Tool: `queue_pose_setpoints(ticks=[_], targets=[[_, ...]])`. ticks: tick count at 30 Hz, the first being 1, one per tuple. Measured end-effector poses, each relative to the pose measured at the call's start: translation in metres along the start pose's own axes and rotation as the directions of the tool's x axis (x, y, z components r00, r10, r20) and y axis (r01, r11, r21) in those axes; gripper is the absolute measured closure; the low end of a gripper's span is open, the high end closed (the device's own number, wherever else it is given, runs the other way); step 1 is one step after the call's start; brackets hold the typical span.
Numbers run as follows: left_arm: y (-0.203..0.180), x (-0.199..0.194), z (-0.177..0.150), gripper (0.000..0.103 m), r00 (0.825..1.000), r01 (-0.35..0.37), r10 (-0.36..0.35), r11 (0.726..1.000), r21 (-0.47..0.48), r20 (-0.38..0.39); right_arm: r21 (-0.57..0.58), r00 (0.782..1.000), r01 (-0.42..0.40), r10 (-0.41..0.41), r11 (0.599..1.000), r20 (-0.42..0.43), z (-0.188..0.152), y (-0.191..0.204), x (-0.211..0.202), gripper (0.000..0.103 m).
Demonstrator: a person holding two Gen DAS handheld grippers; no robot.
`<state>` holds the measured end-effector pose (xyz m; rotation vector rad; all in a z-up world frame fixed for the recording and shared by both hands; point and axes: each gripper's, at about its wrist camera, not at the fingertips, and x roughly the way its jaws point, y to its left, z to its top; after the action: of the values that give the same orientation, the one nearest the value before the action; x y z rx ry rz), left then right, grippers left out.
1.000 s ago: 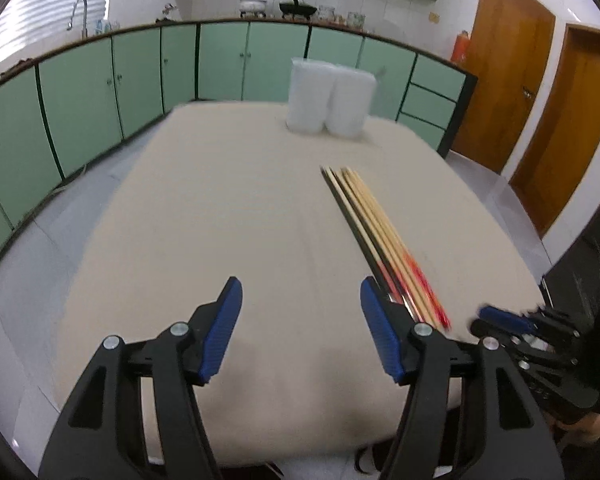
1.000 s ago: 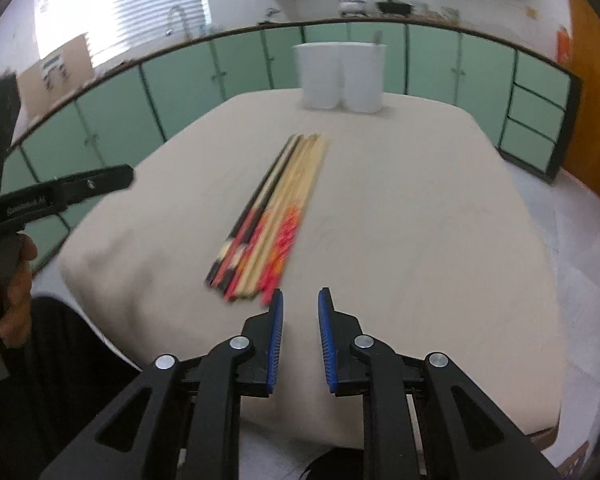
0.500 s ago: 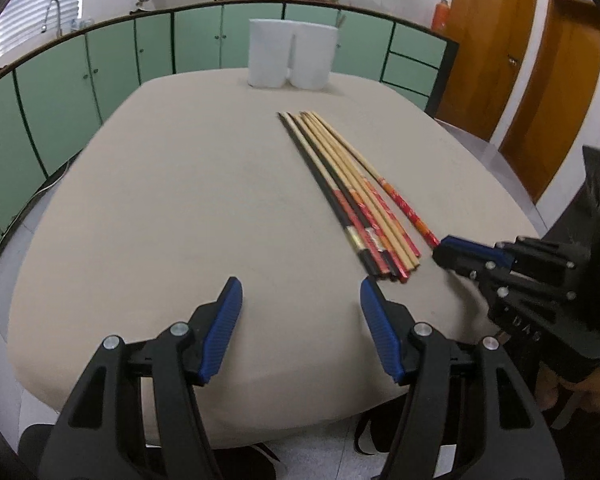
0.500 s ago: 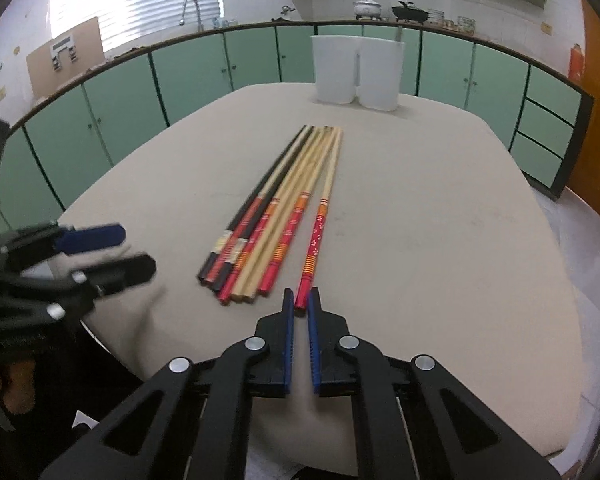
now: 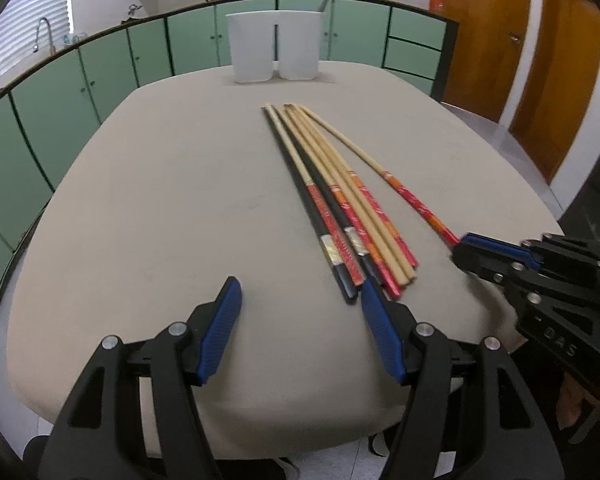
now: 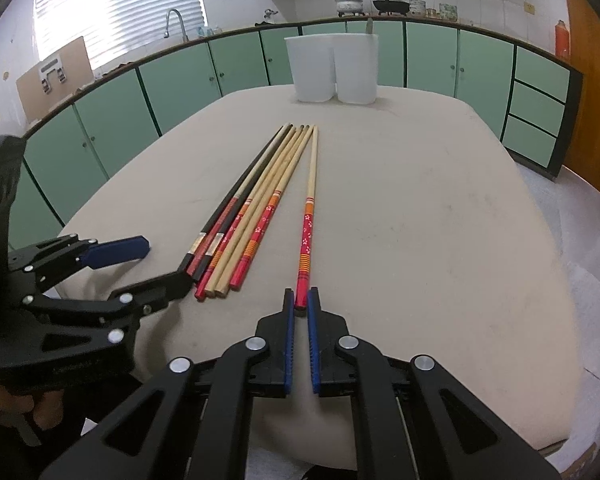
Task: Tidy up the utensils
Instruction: 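Grasp a black chopstick from the bundle with the left tool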
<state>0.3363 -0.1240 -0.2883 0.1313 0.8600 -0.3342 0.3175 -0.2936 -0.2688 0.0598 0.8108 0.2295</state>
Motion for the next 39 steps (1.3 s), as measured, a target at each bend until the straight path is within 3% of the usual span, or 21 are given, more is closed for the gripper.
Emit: queue_pose_setpoints(ticks=[5, 10, 18, 19, 21, 23, 28, 34, 39], targets=[[0.017, -0.005, -0.003, 0.043, 1.000, 0.010, -0.011, 0.999, -0.040, 0.000, -0.001, 1.000, 0.001, -0.001, 1.000, -0.001, 0.000, 0.000, 0.000, 0.097], [0.014, -0.011, -0.013, 0.042, 1.000, -0.006, 0.006, 1.000, -0.001, 0.008, 0.002, 1.000, 0.003, -0.003, 1.000, 0.000, 0.000, 0.000, 0.000, 0.097], [0.012, -0.004, -0.004, 0.043, 1.000, -0.005, 0.005, 1.000, -0.030, 0.015, 0.012, 1.000, 0.021, -0.022, 1.000, 0.005, 0.000, 0.004, 0.002, 0.097], [0.012, -0.002, -0.003, 0.046, 1.000, -0.015, 0.015, 0.999, -0.040, 0.021, 0.017, 0.999, 0.032, -0.033, 0.999, 0.010, 0.000, 0.005, 0.002, 0.097], [0.014, -0.002, -0.002, 0.066, 0.999, -0.012, 0.015, 0.998, -0.058, 0.038, 0.026, 0.998, 0.055, -0.056, 0.998, 0.019, 0.000, 0.007, 0.003, 0.097], [0.018, -0.002, -0.001, 0.098, 0.999, 0.001, 0.003, 0.997, -0.075, 0.051, 0.044, 0.995, 0.091, -0.093, 0.995, 0.032, -0.002, 0.008, 0.001, 0.097], [0.025, -0.006, -0.008, 0.097, 0.997, 0.014, -0.007, 0.994, -0.107, 0.073, 0.085, 0.988, 0.143, -0.147, 0.986, 0.048, -0.005, 0.004, -0.005, 0.097], [0.024, -0.009, -0.014, 0.096, 0.996, -0.022, 0.030, 0.995, -0.096, 0.082, 0.052, 0.990, 0.128, -0.130, 0.990, 0.047, -0.009, 0.015, -0.005, 0.095], [0.026, -0.009, -0.014, 0.096, 0.996, 0.016, -0.008, 0.996, -0.089, 0.092, 0.029, 0.991, 0.125, -0.126, 0.992, 0.048, -0.008, 0.016, -0.002, 0.096]])
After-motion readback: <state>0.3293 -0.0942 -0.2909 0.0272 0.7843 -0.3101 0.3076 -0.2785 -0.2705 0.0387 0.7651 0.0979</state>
